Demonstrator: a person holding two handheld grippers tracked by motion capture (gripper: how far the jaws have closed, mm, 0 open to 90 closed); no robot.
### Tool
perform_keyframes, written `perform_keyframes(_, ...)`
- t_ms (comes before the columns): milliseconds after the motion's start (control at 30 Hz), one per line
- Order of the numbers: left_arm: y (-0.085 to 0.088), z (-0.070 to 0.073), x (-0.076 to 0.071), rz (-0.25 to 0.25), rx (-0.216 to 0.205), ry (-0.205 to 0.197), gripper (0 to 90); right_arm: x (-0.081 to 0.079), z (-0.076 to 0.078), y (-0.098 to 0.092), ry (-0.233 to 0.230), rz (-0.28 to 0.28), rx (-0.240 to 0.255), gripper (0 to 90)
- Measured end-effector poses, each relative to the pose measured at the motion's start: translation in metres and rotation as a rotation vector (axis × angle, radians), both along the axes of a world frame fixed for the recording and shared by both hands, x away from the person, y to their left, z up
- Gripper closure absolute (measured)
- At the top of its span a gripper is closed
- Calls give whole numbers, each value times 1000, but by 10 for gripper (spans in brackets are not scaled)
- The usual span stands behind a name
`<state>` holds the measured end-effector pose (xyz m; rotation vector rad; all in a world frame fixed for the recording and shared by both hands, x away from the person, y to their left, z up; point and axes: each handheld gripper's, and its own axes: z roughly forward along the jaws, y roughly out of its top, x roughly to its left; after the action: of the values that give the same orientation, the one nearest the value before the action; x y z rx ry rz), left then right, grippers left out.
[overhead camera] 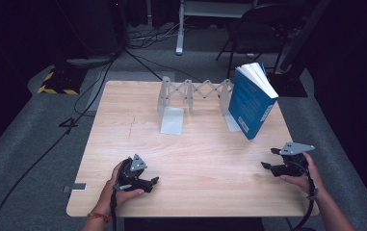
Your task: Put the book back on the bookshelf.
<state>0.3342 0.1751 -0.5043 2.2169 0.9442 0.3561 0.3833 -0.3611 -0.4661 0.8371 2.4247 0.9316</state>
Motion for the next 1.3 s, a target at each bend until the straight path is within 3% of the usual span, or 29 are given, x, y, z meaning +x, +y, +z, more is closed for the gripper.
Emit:
perform_keyframes(433, 0, 0, 0, 1, 0, 0, 152, -18, -27, -25, 42, -32, 43, 280)
perform_keyframes(1000, 0, 0, 0, 3, -3, 1, 152, -39, -37, -51, 73, -90, 142, 251)
perform_keyframes(1300, 0, 0, 0, 5, -2, 0, 152, -42, -38, -51, 72, -98, 142, 247)
